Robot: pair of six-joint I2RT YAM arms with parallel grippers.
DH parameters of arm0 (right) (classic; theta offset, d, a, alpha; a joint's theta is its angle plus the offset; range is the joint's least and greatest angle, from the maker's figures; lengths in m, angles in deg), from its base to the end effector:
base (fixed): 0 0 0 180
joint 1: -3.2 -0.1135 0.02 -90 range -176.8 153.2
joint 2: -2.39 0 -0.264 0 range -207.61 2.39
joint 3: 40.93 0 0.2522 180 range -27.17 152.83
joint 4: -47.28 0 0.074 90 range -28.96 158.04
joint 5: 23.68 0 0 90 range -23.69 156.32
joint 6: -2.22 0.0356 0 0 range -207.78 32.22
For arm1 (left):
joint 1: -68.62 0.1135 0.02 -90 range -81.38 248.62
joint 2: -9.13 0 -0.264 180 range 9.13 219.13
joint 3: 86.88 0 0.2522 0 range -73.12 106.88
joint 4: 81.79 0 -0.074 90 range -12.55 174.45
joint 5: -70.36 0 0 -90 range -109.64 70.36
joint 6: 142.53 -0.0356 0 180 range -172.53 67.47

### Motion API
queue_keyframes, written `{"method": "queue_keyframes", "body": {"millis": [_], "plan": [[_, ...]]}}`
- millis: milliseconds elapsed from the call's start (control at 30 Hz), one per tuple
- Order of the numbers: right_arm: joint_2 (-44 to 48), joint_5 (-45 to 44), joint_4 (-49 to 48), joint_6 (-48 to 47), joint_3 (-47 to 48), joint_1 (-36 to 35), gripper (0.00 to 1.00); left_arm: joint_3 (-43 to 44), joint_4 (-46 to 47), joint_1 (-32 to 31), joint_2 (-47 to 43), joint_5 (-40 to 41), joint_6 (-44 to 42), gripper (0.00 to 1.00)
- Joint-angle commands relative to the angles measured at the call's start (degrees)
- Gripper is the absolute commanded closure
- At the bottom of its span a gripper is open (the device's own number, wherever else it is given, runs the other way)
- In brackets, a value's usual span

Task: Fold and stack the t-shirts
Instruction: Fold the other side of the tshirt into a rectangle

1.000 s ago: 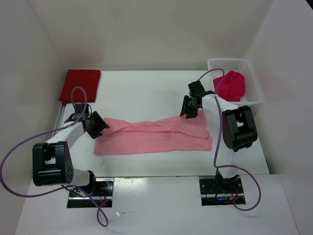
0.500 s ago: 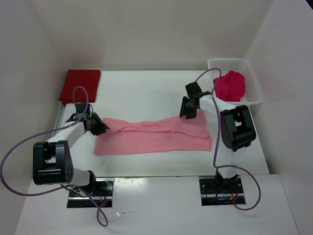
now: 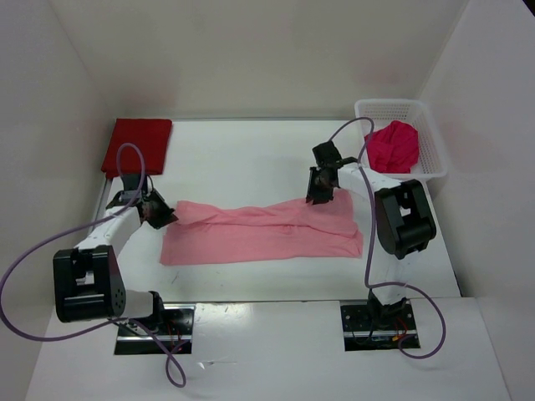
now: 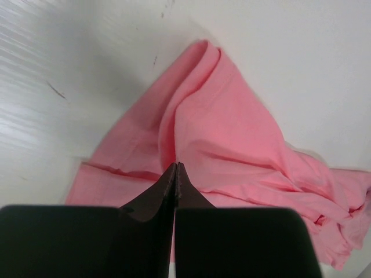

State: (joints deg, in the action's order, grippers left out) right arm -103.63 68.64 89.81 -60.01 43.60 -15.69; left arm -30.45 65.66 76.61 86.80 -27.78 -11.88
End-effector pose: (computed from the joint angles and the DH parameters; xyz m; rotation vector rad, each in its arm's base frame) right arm 0.3548 0.1229 0.1764 0.1983 2.7182 0.2997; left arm 0.2614 0.0316 0.1919 -0.9938 2.3426 -0.4076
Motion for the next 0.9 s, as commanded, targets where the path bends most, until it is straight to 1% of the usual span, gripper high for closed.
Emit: {"method": "queue_keyframes", "body": {"millis": [0,67,400,500,533,567,667,733,867], "plan": [[0.02,-1.18,0.05,-0.17,-0.71,-0.88,0.61,2.76,-2.31,1.15,-3.05,2.42,-2.76,1.0],[0.02,-1.88,0.05,-0.17,-0.71,-0.88,0.6,2.76,-2.31,1.67,-4.54,3.04,-3.28,1.0],[-0.51,-4.79,1.2,-0.17,-0.71,-0.88,0.61,3.29,-2.31,2.73,-3.23,3.04,-3.29,1.0],[-0.51,-4.27,1.2,-0.17,-0.71,-0.88,0.71,3.9,-1.17,3.35,-2.0,3.04,-2.77,1.0],[-0.51,-4.26,1.2,-0.17,-0.71,-1.49,0.81,3.91,-1.17,3.35,-1.99,3.04,-2.76,1.0],[-0.51,-4.26,1.81,-0.17,-0.71,-1.5,0.86,3.91,-1.17,3.35,-1.99,3.04,-2.76,1.0],[1.51,-4.26,2.42,-0.17,-0.19,-2.02,0.96,3.38,-1.17,3.35,-2.52,3.04,-2.76,1.0],[3.0,-2.95,3.65,-0.17,-0.19,-2.02,1.0,2.6,-1.69,3.35,-2.52,2.43,-2.76,1.0],[6.95,-2.42,5.58,-0.17,-1.94,-2.55,1.0,2.06,-1.69,3.35,-3.66,1.9,-2.76,1.0]]}}
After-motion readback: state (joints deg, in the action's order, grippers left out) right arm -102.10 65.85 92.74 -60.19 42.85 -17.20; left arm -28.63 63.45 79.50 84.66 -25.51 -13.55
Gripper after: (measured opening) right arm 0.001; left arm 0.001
